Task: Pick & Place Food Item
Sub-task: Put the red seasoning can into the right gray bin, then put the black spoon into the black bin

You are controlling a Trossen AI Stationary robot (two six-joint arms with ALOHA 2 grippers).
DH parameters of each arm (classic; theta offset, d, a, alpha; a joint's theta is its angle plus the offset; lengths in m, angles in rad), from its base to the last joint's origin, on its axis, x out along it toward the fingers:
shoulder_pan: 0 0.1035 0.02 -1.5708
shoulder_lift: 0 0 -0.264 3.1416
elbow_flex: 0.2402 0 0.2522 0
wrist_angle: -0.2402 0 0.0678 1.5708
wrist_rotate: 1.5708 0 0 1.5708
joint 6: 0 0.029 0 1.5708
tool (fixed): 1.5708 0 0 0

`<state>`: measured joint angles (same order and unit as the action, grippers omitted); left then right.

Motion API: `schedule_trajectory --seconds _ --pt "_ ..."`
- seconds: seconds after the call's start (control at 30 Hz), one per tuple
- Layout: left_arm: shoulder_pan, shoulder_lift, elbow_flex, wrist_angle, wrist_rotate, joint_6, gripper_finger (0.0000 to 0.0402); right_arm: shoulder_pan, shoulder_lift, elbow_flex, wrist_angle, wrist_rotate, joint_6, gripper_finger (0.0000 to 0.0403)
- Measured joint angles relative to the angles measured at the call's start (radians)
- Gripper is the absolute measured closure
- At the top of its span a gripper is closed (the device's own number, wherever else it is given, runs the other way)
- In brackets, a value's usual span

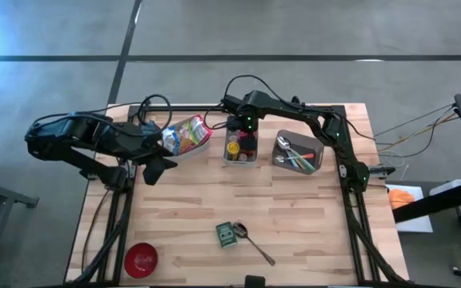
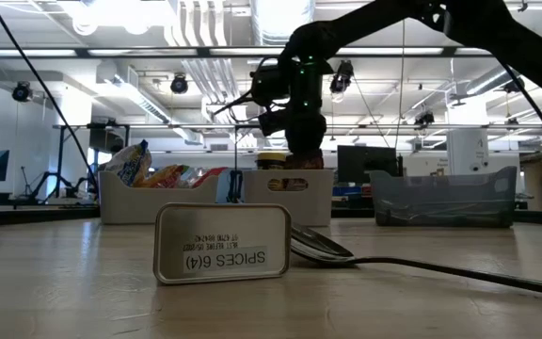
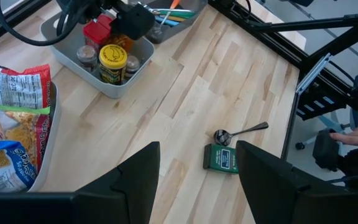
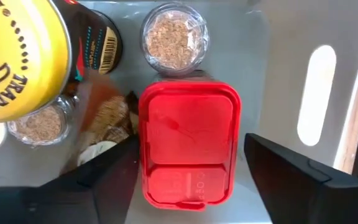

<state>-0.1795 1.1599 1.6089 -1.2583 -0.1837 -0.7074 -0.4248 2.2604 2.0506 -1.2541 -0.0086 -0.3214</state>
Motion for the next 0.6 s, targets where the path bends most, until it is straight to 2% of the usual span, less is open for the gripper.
schedule_trajectory --seconds 0.2,0.6 --pt "0.0 0.0 0.0 -0.007 0.001 -0.012 0.019 0.002 0.0 0.0 -0.008 0.012 0.027 0.0072" --pt "0.0 0.001 -0.072 -0.016 0.02 -0.077 0.019 0.002 -0.076 0.055 -0.052 0.087 0.108 0.0067"
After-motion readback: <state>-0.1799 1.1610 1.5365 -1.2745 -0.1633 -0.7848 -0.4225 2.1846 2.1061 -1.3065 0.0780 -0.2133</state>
